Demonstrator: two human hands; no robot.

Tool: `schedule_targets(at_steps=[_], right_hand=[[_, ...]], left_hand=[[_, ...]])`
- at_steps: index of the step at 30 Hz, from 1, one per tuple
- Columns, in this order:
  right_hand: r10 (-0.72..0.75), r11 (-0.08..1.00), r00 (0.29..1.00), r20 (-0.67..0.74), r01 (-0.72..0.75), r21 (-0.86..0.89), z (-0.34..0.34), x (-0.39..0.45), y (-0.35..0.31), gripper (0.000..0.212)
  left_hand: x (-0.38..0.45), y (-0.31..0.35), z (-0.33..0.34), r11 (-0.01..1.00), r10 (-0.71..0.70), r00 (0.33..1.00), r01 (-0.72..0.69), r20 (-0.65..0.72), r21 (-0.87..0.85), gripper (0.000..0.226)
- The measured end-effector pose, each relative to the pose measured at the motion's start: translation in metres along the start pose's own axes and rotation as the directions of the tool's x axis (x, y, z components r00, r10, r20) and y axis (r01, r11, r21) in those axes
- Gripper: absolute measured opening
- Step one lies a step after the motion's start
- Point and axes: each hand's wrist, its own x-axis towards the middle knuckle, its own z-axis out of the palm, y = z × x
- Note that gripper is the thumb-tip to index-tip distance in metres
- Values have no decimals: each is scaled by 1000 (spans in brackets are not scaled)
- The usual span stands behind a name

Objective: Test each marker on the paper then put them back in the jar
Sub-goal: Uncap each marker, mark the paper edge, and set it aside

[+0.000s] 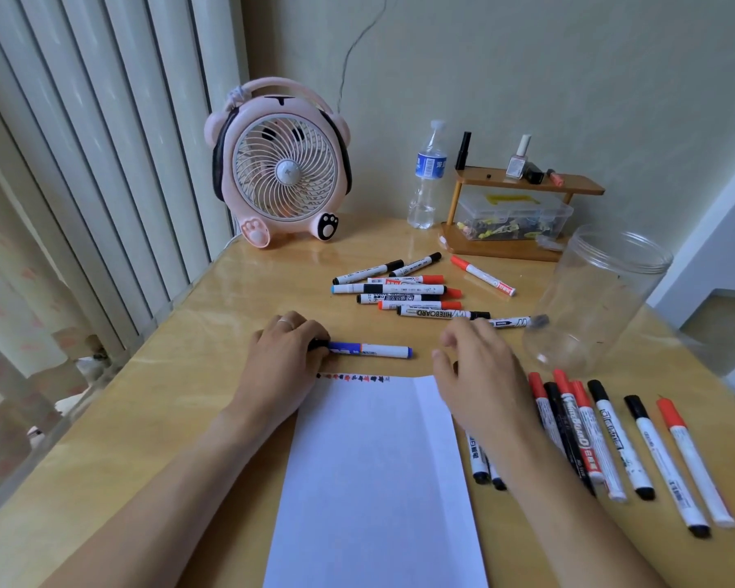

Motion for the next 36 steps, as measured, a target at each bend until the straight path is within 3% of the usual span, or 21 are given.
schedule_targets(at_steps=[3, 7, 11, 15, 18, 24, 32, 36], right_hand=[[-187, 982, 982, -24, 187, 37, 19, -3, -9, 13], [-359, 933, 933, -7, 359, 17, 32, -6, -29, 29], [-429, 903, 903, -23, 428, -22, 39, -9, -37, 30], [-496, 868, 862, -101, 491, -75, 43, -14, -36, 29], [-514, 857, 856, -55, 509, -86, 41, -17, -36, 32], [-477, 878, 876, 76, 479, -6, 32, -18, -40, 27], [-458, 885, 880, 124, 464, -24, 28, -21, -43, 31], [-380, 919, 917, 123, 390, -63, 24, -20, -40, 36]], left_hand=[[-3, 7, -10, 994, 69, 994, -75, -83, -78, 14], [-16, 20, -21, 949, 263, 953, -284, -154, -135, 5], [-28, 23, -24, 919, 280, 956, -295, -93, -262, 28], [-29, 18, -26, 887, 326, 941, -272, 89, -373, 38], [-27, 15, -23, 884, 341, 932, -273, 125, -380, 46], [-29, 16, -19, 883, 350, 931, -292, 101, -367, 38], [-30, 20, -18, 871, 349, 933, -292, 81, -396, 35], [-29, 19, -21, 865, 365, 930, -324, 38, -382, 36]])
